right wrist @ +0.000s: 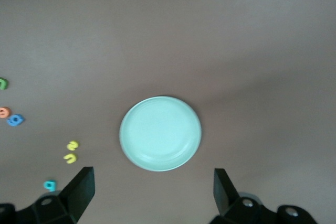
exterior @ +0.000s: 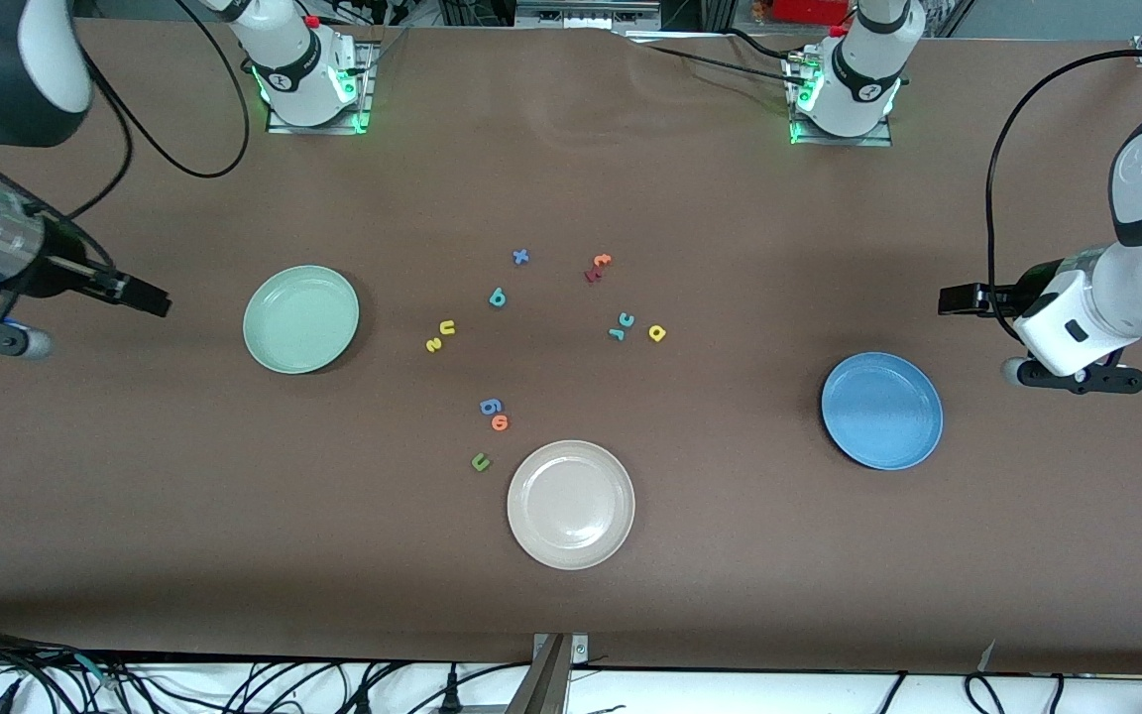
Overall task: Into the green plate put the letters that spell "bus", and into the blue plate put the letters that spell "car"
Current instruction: 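Move the right gripper and the left gripper toward the scattered foam letters, then grasp the yellow u with the right gripper while the left gripper lowers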
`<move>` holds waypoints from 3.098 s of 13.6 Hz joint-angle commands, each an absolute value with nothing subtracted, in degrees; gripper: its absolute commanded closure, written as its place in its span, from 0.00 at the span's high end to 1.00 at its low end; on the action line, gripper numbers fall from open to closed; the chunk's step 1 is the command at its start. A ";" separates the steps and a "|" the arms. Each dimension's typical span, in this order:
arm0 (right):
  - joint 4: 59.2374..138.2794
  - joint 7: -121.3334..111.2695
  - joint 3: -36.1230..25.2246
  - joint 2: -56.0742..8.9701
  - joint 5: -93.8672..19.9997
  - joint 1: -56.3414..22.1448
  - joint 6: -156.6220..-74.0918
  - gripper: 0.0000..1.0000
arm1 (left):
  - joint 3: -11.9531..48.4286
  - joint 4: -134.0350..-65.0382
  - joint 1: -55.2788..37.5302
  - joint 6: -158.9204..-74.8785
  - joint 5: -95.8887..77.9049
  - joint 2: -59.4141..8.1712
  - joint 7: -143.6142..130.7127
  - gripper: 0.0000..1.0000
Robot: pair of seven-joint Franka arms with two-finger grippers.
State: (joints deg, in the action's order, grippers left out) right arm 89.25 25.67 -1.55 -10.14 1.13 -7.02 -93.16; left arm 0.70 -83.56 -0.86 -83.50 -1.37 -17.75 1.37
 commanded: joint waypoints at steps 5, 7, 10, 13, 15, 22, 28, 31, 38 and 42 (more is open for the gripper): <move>89.91 58.66 -0.18 -18.09 0.97 -19.58 -100.44 0.99 | 0.79 -82.27 -0.79 -83.23 -1.67 -18.10 1.93 1.00; 90.96 66.23 -0.18 -21.87 -1.22 -21.18 -105.44 0.99 | 0.79 -82.18 -0.88 -83.23 -1.76 -18.19 2.02 1.00; 99.02 74.77 -0.09 -23.47 -1.41 -23.28 -118.60 0.99 | 0.88 -82.27 -1.49 -83.41 -1.93 -18.72 1.58 1.00; 105.19 82.76 2.54 -25.30 -1.49 -23.47 -128.56 0.99 | 0.97 -82.27 -2.89 -85.68 -5.44 -21.43 1.32 1.00; 105.38 87.44 4.74 -28.64 -2.72 -23.47 -131.91 0.99 | 0.88 -82.18 -6.05 -86.04 -4.84 -22.06 1.23 1.00; 110.91 90.44 7.73 -32.43 -5.27 -23.47 -138.60 0.99 | 1.76 -82.18 -13.35 -86.13 -4.83 -21.71 -7.07 1.00; 118.63 90.18 7.65 -25.51 -5.54 -23.29 -138.60 0.89 | 3.96 -83.23 -18.70 -95.52 -4.31 -23.11 -9.58 1.00; 120.15 90.18 7.30 -23.91 -5.54 -23.29 -139.39 0.88 | 4.04 -84.37 -21.00 -98.00 -4.22 -25.75 -9.93 1.00; 124.10 90.62 7.12 -25.48 -5.54 -23.12 -148.79 0.88 | 4.48 -94.63 -24.34 -111.05 -4.92 -26.46 -10.11 1.00; 123.84 90.62 7.21 -26.98 -5.54 -23.12 -151.69 0.88 | 4.66 -99.67 -25.93 -120.15 -4.84 -27.77 -10.72 1.00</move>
